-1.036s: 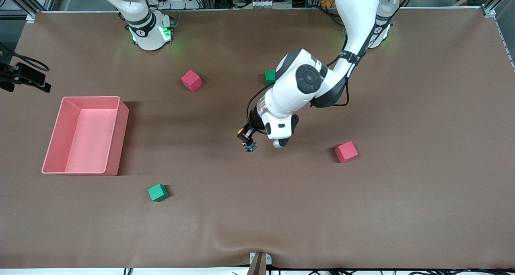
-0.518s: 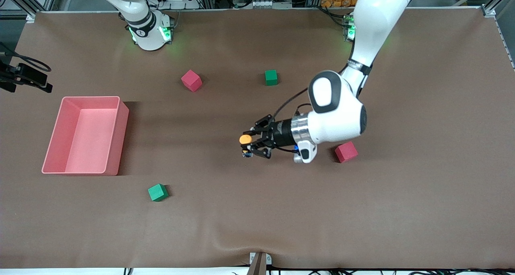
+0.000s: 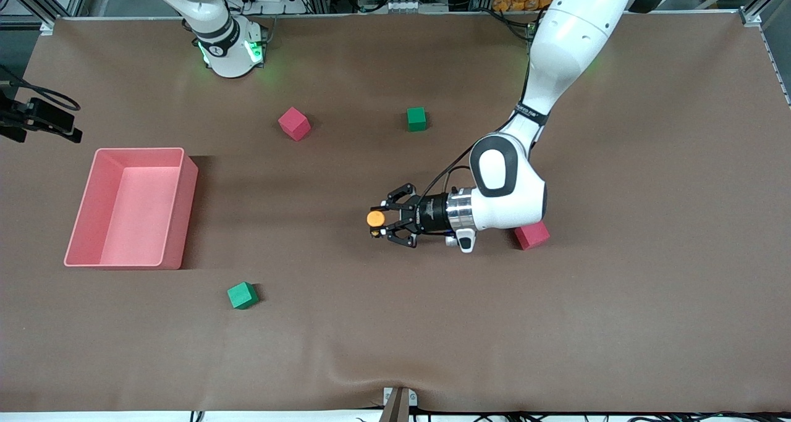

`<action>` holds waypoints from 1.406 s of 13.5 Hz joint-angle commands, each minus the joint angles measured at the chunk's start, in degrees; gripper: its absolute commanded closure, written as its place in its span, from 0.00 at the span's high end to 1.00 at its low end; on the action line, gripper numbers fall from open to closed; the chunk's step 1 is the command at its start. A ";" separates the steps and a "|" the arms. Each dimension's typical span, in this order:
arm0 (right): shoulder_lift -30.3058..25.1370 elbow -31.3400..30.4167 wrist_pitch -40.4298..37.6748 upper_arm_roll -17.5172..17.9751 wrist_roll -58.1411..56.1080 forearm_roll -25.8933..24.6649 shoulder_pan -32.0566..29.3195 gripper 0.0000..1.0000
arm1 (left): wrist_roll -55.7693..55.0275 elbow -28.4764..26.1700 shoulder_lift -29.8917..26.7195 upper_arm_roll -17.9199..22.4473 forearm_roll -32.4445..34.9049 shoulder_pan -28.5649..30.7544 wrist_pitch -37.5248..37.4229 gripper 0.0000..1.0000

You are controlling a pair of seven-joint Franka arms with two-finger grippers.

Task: Place and upright button with both arms
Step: 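Lift the switch with the left gripper and rotate it sideways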

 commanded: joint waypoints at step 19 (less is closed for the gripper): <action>0.43 0.32 -0.27 -0.12 0.59 -0.99 1.00 1.00 | 12.91 0.05 9.28 0.06 -6.85 0.45 -6.48 0.27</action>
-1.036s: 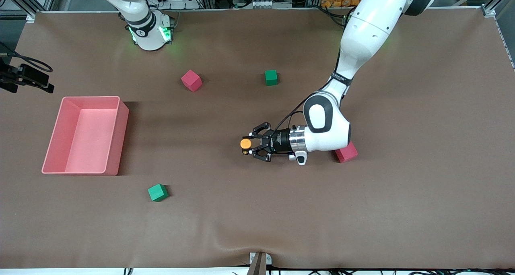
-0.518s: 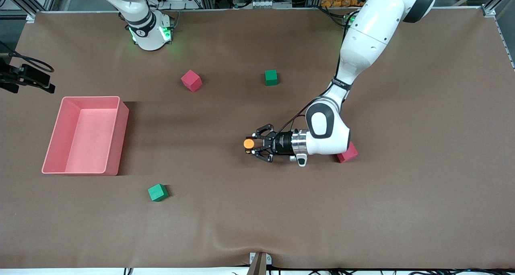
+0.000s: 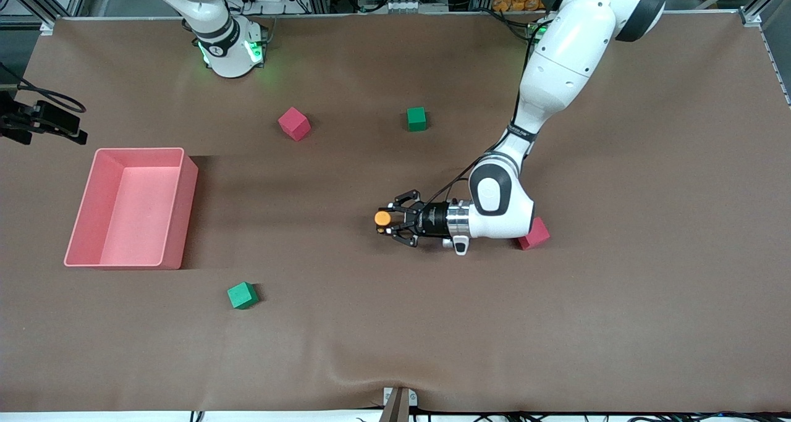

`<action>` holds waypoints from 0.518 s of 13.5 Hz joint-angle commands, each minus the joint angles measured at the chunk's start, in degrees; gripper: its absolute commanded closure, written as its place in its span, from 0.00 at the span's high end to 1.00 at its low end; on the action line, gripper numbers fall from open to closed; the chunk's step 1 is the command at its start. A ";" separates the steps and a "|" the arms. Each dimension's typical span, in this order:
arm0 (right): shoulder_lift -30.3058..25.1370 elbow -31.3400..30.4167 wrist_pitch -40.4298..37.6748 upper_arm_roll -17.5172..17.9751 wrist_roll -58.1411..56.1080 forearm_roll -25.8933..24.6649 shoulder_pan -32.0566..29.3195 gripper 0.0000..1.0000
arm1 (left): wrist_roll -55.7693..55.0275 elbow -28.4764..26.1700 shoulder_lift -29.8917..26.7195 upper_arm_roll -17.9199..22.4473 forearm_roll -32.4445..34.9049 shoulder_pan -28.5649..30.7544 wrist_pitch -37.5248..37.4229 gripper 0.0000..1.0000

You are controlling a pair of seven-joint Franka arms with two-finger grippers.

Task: Place and upright button with both arms
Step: 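Lift the switch with the left gripper and rotate it sideways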

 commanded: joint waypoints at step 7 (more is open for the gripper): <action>0.09 0.32 -0.27 -0.11 0.59 -0.98 0.46 1.00 | 1.94 0.43 2.17 0.15 -2.20 -1.00 -0.70 0.29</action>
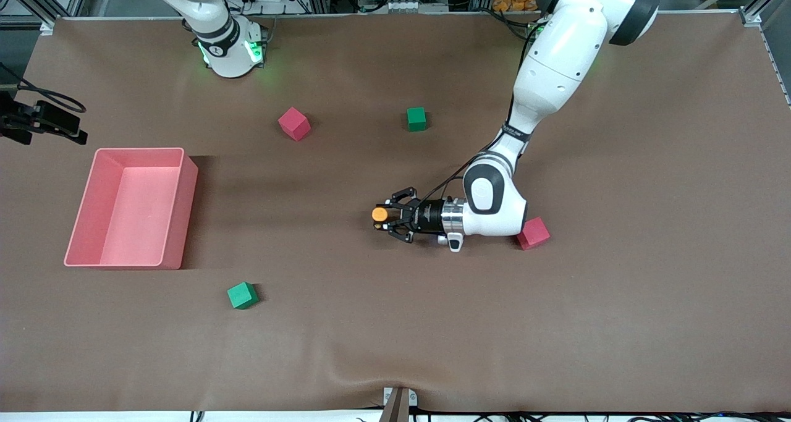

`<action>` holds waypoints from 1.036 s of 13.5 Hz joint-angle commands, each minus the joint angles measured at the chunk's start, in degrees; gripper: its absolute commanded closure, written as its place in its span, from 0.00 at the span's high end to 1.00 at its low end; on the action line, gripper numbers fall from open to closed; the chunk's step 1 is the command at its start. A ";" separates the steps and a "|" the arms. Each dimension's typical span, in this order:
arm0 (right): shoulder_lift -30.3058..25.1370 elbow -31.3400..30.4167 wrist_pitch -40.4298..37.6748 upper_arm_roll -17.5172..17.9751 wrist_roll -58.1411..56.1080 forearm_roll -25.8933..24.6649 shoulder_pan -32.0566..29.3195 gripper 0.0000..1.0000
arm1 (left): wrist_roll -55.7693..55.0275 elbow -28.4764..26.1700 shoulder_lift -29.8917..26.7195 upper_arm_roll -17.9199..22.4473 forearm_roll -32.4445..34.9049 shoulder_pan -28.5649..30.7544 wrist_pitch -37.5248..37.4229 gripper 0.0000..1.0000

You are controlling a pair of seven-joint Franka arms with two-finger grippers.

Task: Place and upright button with both arms
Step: 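Lift the switch with the left gripper and rotate it sideways, then set the switch upright, orange cap up, and open the left gripper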

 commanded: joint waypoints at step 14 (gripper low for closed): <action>0.07 0.32 -0.27 -0.11 0.59 -0.98 0.45 1.00 | 7.17 0.64 0.84 0.17 -0.82 -0.26 -0.79 1.00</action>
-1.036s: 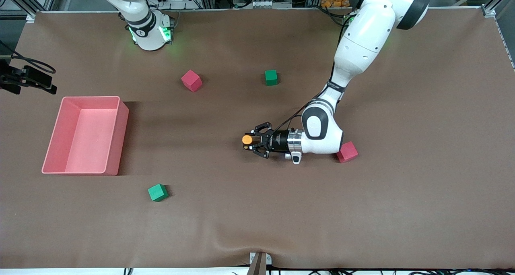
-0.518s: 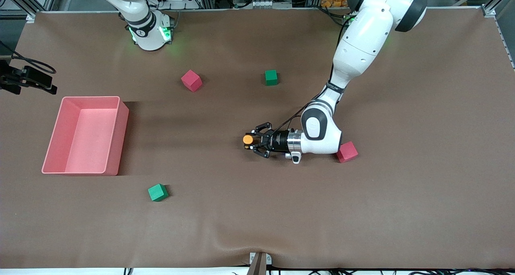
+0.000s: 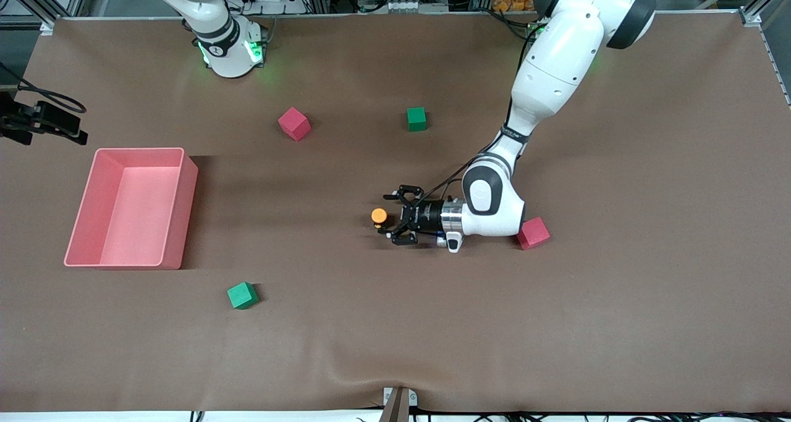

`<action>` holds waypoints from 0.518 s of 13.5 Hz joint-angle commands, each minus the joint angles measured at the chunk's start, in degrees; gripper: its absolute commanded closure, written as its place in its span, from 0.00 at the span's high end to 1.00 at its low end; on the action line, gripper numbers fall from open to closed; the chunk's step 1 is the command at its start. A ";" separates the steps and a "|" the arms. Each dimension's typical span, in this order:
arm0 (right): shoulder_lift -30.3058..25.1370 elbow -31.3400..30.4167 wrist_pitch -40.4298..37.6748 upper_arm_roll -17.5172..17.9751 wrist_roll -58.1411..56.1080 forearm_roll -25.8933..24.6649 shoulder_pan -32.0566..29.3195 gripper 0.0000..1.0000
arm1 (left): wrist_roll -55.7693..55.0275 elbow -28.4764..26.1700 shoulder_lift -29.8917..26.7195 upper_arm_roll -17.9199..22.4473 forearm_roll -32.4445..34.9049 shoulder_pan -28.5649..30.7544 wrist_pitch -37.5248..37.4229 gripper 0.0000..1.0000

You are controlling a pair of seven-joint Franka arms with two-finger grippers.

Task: Place and upright button with both arms
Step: 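Set the switch upright, orange cap up, and open the left gripper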

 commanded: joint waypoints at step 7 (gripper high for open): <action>0.02 0.24 -0.36 -0.11 0.50 -0.98 0.88 1.00 | -1.55 2.40 -4.10 0.81 9.75 2.03 -1.97 1.00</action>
